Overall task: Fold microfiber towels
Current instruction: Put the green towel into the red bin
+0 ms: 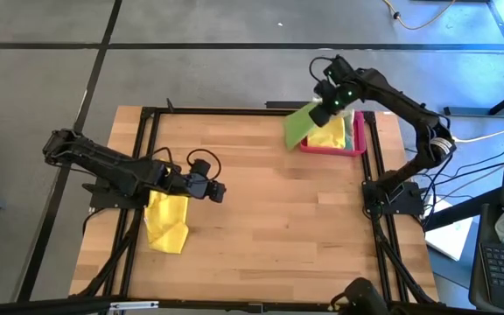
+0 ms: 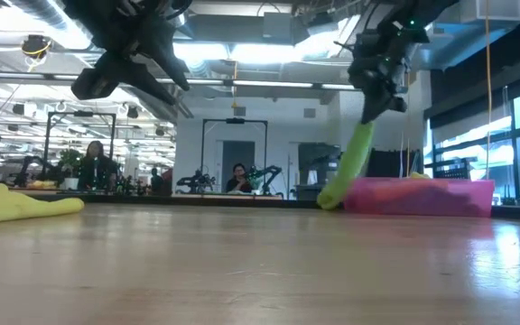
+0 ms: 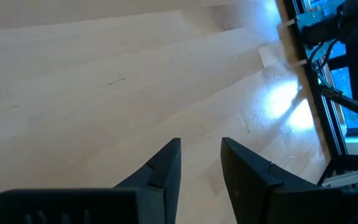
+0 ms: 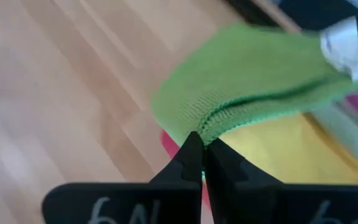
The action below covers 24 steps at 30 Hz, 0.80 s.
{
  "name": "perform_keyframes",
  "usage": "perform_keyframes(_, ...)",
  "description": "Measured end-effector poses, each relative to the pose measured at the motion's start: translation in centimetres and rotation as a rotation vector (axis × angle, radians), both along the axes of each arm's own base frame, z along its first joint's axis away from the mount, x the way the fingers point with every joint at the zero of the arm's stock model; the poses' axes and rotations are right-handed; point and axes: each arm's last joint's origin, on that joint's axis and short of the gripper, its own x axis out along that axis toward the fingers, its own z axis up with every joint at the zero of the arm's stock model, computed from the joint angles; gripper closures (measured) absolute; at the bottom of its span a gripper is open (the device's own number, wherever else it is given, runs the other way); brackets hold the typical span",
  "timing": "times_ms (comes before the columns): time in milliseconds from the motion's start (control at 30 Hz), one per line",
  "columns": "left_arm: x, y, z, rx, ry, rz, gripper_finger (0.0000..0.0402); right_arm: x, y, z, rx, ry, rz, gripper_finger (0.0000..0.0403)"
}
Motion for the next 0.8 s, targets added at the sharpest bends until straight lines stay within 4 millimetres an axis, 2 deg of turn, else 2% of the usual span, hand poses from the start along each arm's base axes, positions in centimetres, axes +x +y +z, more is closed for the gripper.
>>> perform_keyframes(100, 0.0, 0.3, 0.0, 0.0, 0.0, 0.012, 0.0296, -0.6, 0.2, -0.4, -0.002, 0.072, 0.036, 0.0397)
perform_keyframes(367, 0.1, 0.4, 0.0, 0.0, 0.0, 0.015, 0.0296, -2.6, -0.2, -0.6, 0.034, 0.173, -0.003, 0.0396)
perform_keyframes(800, 0.1, 0.5, 0.0, 0.023, -0.004, 0.039, 0.0296, -6.2, 0.4, 1.1, -0.003, 0.299, -0.141, 0.0395)
